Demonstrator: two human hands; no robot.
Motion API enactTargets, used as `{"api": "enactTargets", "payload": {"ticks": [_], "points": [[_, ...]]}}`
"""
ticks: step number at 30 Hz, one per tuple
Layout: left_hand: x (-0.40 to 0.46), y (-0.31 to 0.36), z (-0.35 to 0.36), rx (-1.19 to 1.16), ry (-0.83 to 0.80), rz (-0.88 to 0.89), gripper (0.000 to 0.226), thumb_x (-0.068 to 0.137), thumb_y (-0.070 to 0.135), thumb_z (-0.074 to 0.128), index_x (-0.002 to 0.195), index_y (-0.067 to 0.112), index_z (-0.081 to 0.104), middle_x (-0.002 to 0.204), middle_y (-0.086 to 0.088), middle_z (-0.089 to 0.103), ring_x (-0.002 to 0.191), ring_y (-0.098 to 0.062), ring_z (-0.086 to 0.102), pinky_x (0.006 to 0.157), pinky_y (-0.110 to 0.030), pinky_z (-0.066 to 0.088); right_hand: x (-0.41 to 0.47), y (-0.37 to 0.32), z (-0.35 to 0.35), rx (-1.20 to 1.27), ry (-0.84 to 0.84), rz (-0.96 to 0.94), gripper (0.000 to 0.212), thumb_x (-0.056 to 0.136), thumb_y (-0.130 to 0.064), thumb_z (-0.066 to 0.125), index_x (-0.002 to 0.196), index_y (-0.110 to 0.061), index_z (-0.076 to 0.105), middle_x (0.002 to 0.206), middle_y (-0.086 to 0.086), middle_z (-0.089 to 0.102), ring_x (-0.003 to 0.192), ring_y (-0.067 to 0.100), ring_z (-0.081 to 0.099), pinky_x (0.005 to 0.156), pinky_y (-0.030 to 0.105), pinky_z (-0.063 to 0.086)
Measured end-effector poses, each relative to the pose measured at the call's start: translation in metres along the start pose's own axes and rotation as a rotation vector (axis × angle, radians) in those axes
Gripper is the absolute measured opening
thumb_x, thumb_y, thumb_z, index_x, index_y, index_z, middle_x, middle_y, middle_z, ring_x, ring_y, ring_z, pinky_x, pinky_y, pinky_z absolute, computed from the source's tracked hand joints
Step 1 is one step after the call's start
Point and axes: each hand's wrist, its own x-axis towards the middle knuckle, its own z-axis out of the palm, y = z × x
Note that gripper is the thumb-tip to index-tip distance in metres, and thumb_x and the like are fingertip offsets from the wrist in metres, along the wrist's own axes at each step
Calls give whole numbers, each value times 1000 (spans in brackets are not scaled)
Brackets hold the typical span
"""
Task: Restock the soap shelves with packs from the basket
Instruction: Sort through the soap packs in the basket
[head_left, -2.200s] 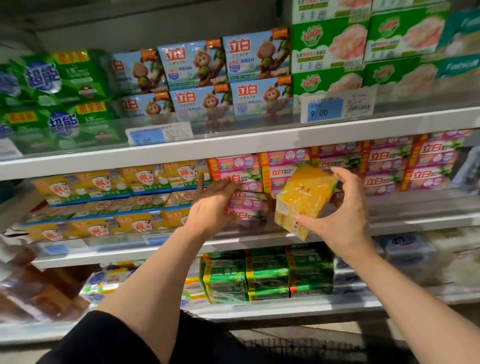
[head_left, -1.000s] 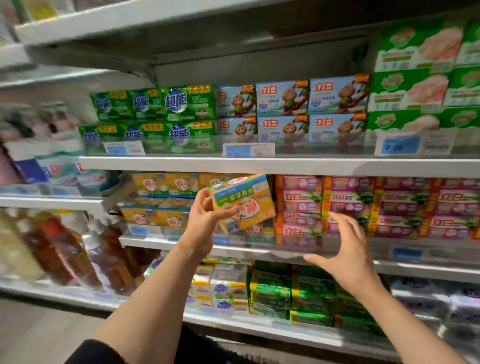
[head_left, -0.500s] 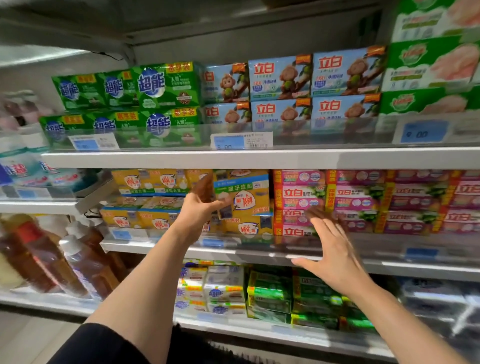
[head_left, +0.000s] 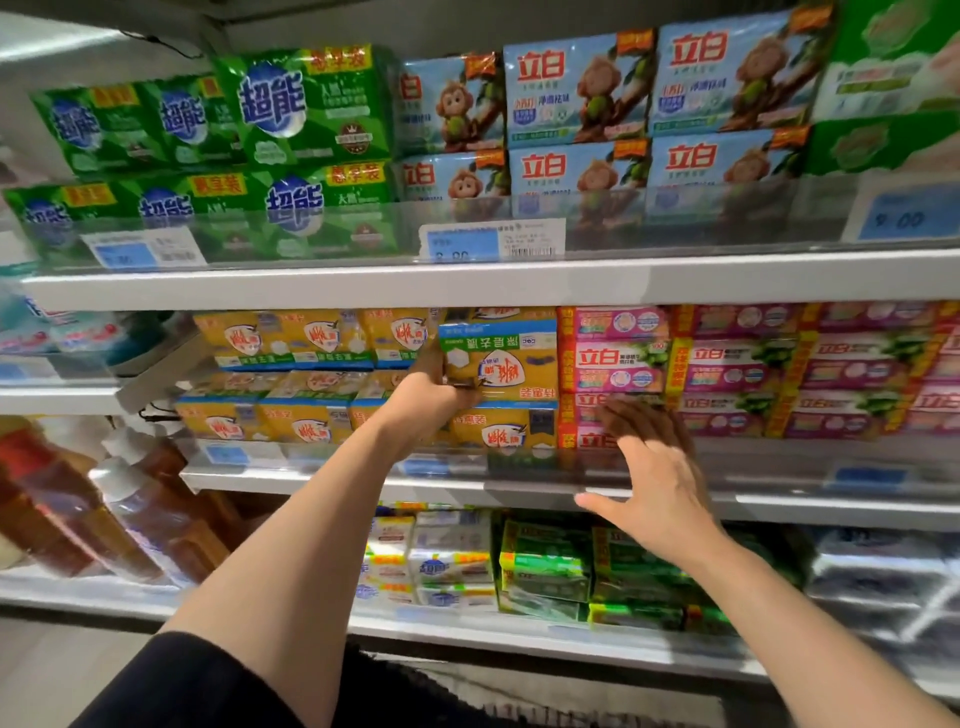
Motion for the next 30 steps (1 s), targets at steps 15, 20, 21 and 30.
{"api": "enactTargets", "payload": {"ticks": [15,20,21,30], "points": [[-74,22,87,261,659,221,64,76,11,76,126,3,38,129,-15,38,115,-29,45,97,-35,42,-56,41,-42,232,222,2,80,83,-47,67,149,-20,31,154,-3,29,143,15,23,119,44,17],[-119,45,169,200,269,354,51,82,11,72,123,10,43,128,-9,39,111,-23,50,96,-30,43,-112,72,-88,235,346,73,66,91,-44,59,148,-22,33,154,-5,31,141,14,26,117,43,23],[-131,48,187,190,178,387,46,83,11,72,121,11,46,125,-8,41,107,-22,52,96,-33,46,-126,80,-100,230,372,93,62,94,-41,56,148,-22,34,154,-5,32,141,14,27,116,42,24],[-260,106,359,109,-442,743,23,84,8,68,104,12,56,103,-8,59,90,-22,62,76,-25,52,-313,168,-235,26,720,371,42,95,-27,59,134,-14,53,132,10,56,126,27,46,102,29,32]]}}
